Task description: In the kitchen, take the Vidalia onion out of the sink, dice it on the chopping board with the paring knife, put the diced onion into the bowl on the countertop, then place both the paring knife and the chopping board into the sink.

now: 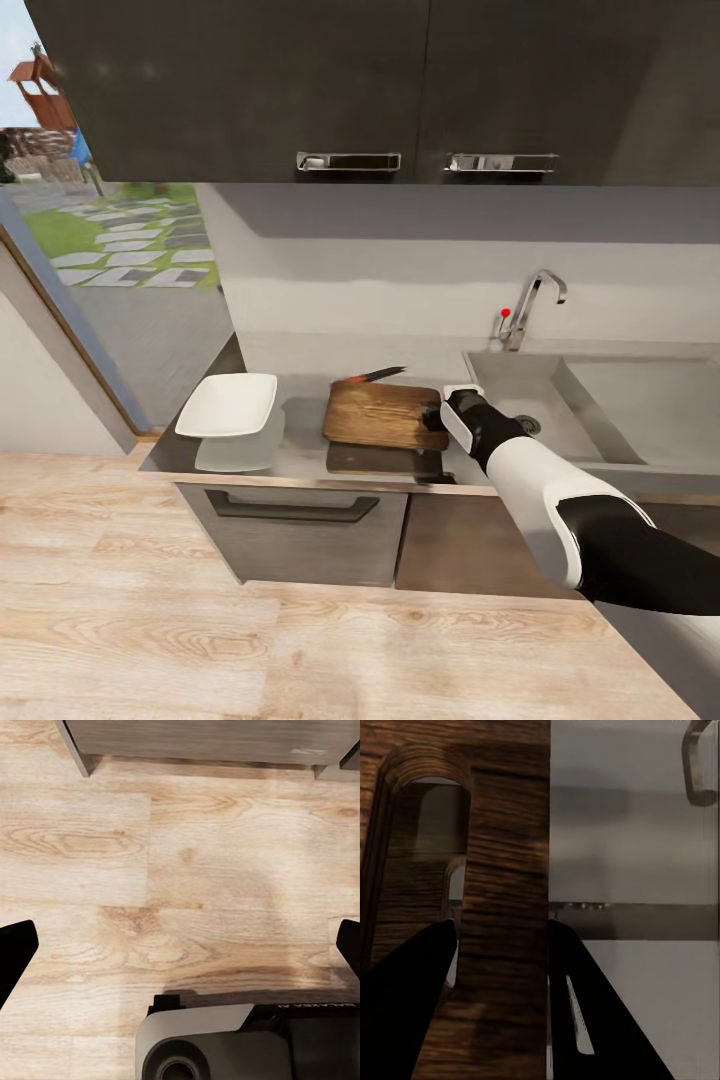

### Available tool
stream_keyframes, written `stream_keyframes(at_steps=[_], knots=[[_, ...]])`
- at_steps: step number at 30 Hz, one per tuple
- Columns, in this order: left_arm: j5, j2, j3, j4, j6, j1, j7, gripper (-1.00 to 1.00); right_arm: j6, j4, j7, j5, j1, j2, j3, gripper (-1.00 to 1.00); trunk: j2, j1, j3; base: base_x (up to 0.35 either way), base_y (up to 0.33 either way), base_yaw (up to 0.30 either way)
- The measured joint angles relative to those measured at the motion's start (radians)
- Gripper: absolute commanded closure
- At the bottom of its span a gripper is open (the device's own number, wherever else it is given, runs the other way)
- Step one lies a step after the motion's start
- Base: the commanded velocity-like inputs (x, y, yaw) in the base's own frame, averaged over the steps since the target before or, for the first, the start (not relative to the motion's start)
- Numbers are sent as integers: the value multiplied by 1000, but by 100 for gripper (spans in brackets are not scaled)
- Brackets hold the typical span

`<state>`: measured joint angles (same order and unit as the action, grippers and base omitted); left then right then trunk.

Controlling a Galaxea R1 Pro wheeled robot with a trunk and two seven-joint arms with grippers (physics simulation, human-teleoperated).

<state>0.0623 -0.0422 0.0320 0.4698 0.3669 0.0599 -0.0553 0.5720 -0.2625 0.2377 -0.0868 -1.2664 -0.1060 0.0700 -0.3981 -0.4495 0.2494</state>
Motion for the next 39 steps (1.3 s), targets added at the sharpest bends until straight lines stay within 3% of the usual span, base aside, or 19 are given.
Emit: stream_keyframes(at_steps=[8, 39], knots=[[0, 0, 0, 0, 0, 0, 0, -100, 3, 0, 2, 30, 0, -2, 0, 100, 0, 0, 0, 0, 0, 0], [0, 0, 0, 0, 0, -1, 0, -100, 1, 27, 1, 32, 0, 1, 0, 100, 0, 0, 0, 17, 0, 0]])
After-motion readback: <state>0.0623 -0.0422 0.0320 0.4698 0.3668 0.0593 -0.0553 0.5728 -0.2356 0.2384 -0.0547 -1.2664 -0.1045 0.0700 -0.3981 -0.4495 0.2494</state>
